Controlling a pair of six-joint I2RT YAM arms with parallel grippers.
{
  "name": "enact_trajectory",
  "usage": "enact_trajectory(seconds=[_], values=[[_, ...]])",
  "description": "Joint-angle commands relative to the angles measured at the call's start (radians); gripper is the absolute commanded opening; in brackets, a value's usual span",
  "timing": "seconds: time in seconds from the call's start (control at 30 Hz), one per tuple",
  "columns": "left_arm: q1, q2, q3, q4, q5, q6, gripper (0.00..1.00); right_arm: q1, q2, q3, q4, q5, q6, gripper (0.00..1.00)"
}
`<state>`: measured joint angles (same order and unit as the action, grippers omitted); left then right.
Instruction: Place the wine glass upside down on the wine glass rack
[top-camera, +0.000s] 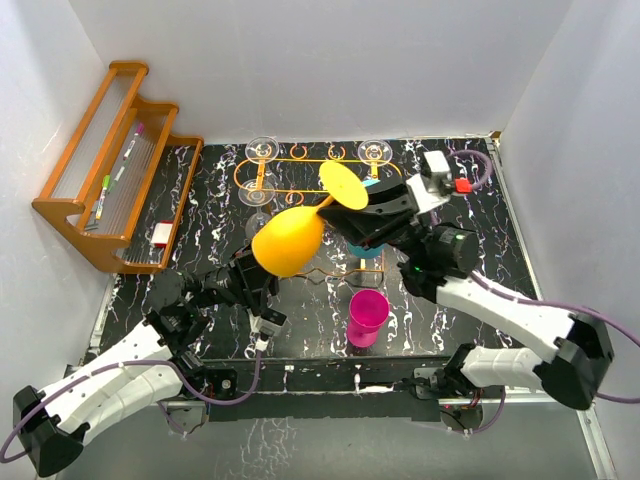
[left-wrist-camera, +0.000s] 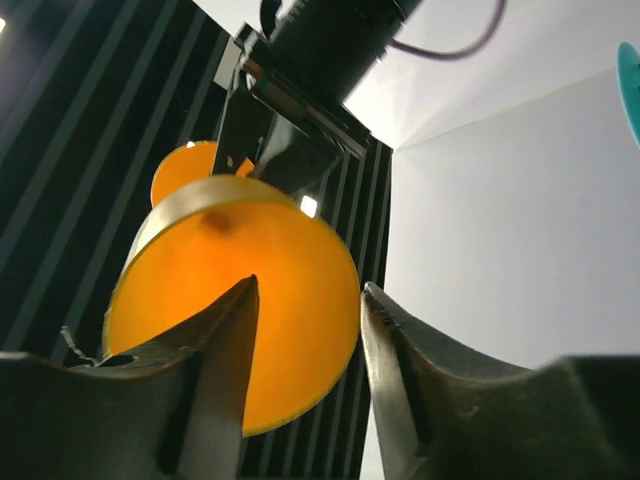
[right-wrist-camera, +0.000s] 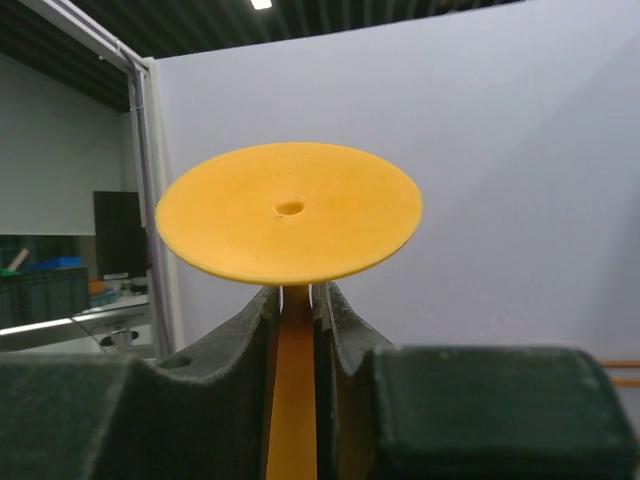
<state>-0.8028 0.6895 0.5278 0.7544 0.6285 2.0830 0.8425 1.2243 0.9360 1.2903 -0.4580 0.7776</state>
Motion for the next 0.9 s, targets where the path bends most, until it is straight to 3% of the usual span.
enact_trajectory(seconds=[0.0,0.17,0.33,0.63,0.87], values=[[0.004,-0.036,-0.014,0.025,0.016,-0.018,0.48,0.001,-0.156,0.057,-0.199,0.119,-0.199,0.08],[0.004,-0.065,-0.048,0.025,0.009,-0.027,0.63,0.001,-0.243,0.098,-0.385,0.141,-0.318,0.08],[0.004,-0.12,-0.098,0.03,-0.019,-0.071,0.68,0.001,-0.334,0.122,-0.69,0.144,-0.416,0.08],[0.007,-0.241,-0.2,0.002,-0.062,-0.146,0.68,0.001,-0.469,-0.021,-1.085,0.222,-0.457,0.08],[0.007,-0.29,-0.202,-0.034,-0.169,-0.271,0.66,0.001,-0.489,-0.116,-1.154,0.363,-0.426,0.08]])
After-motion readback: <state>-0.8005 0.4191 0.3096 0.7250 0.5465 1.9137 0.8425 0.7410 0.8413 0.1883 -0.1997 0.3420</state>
